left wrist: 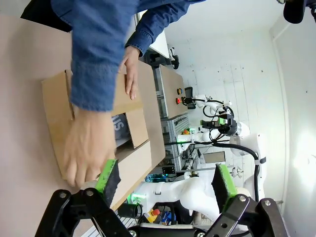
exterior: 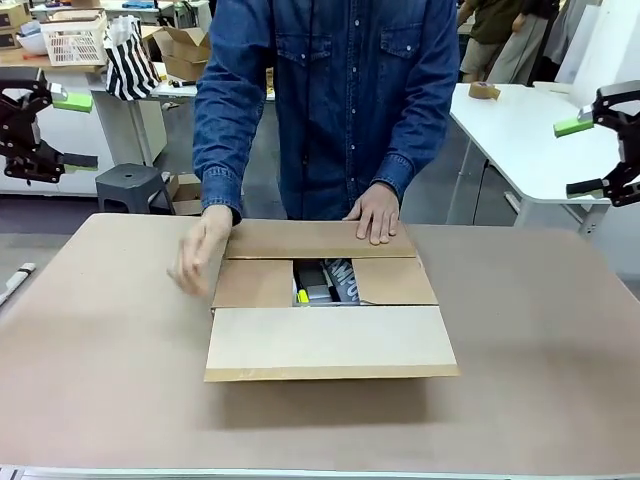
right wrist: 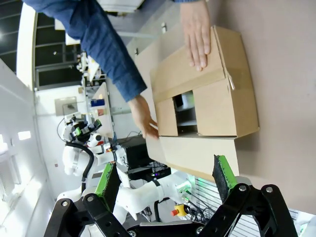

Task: Pack the gift set into the box.
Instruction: Press and hold the closed box until the human finishes sealing it.

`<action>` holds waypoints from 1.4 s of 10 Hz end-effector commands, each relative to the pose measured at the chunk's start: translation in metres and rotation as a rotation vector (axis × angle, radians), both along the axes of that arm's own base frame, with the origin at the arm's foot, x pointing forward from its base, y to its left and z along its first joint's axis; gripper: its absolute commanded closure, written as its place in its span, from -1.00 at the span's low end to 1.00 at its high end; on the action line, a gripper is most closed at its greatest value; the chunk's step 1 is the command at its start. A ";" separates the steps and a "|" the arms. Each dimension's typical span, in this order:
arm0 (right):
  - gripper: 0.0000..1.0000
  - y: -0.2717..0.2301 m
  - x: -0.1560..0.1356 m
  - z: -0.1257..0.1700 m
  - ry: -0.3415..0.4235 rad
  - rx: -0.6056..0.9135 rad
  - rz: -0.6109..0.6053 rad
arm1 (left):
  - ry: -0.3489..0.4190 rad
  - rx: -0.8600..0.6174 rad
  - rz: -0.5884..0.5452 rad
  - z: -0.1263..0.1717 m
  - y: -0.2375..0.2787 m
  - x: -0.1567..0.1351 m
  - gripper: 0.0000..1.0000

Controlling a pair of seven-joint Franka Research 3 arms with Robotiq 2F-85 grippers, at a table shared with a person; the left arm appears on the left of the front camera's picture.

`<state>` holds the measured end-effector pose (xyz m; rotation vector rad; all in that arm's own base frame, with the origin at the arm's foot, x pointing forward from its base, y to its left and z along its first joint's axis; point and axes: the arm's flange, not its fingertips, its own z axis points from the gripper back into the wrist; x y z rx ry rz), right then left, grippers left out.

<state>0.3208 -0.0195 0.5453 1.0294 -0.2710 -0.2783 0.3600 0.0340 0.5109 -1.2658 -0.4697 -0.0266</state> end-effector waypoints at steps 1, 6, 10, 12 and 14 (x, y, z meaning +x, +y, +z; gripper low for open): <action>-1.00 0.002 0.003 -0.001 -0.031 0.018 0.012 | 0.004 -0.020 0.007 0.000 -0.002 -0.001 -1.00; -1.00 0.002 0.003 -0.001 -0.031 0.018 0.012 | 0.004 -0.020 0.007 0.000 -0.002 -0.001 -1.00; -1.00 0.002 0.003 -0.001 -0.031 0.018 0.012 | 0.004 -0.020 0.007 0.000 -0.002 -0.001 -1.00; -1.00 0.002 0.003 -0.001 -0.031 0.018 0.012 | 0.004 -0.020 0.007 0.000 -0.002 -0.001 -1.00; -1.00 0.002 0.003 -0.001 -0.031 0.018 0.012 | 0.004 -0.020 0.007 0.000 -0.002 -0.001 -1.00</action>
